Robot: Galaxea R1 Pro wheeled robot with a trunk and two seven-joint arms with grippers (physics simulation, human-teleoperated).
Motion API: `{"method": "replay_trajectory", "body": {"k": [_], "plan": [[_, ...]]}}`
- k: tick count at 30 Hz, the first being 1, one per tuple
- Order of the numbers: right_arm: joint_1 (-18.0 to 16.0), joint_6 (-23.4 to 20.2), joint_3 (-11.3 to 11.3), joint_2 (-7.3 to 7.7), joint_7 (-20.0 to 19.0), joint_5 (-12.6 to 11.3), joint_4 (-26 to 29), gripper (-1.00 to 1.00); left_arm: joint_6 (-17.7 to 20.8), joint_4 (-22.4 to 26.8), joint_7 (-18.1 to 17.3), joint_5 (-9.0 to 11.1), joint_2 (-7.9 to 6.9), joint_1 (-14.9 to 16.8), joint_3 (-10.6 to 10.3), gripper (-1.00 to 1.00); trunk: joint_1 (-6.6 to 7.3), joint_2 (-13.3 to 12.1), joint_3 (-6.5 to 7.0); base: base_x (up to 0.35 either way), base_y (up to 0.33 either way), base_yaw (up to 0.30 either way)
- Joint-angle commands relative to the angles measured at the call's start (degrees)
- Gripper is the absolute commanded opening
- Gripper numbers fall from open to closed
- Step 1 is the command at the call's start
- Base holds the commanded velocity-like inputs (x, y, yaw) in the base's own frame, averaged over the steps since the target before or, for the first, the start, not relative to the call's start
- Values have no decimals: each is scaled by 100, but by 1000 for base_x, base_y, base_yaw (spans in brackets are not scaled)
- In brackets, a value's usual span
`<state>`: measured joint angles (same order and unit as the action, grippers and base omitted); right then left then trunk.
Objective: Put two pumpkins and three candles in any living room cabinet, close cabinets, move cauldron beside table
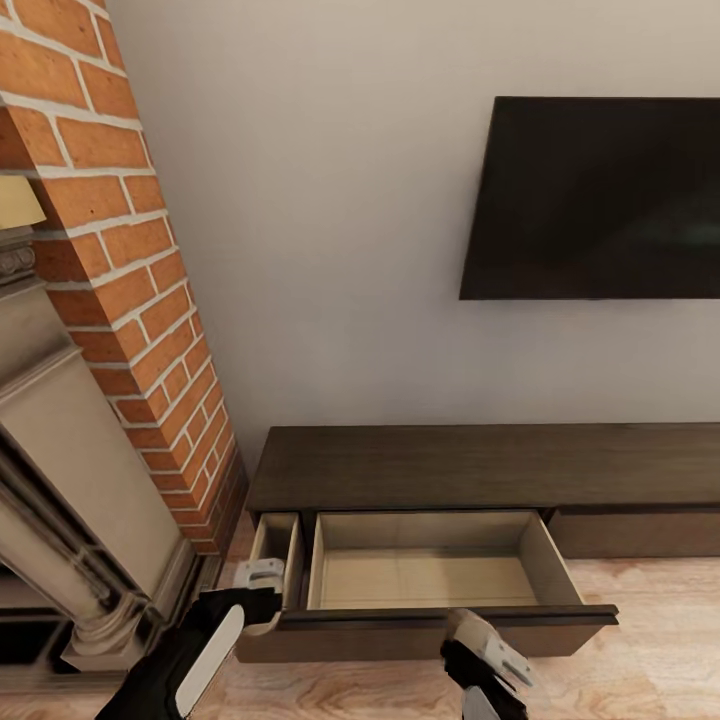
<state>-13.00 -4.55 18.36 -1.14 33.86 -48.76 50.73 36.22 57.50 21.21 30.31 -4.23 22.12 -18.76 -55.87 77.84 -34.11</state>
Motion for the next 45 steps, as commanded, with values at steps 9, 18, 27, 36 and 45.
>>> {"method": "replay_trajectory", "body": {"k": [9,18,27,36,45], "plan": [[24,-2788,63,33,1702,-95,3060,-100,1991,2109,109,96,-61,-38,470,-100,0,3,-7,0,0,0],[-166,-3918,-124,-4,1941,-101,3204,-100,1956,408,279,82,626,916,506,-100,0,3,-7,0,0,0],[-953,-4182,-126,-17,1940,-128,2598,-100,1624,-271,329,37,1011,1334,502,-100,0,3,-7,0,0,0],[-1160,-4418,-129,-33,1921,-135,2390,-100,1322,-457,324,44,1022,1356,507,-100,0,3,-7,47,-89,0],[-1470,-4928,-110,-41,1948,-123,2174,-100,1275,-485,337,62,1050,1356,485,-100,0,3,-7,99,-108,0]]}}
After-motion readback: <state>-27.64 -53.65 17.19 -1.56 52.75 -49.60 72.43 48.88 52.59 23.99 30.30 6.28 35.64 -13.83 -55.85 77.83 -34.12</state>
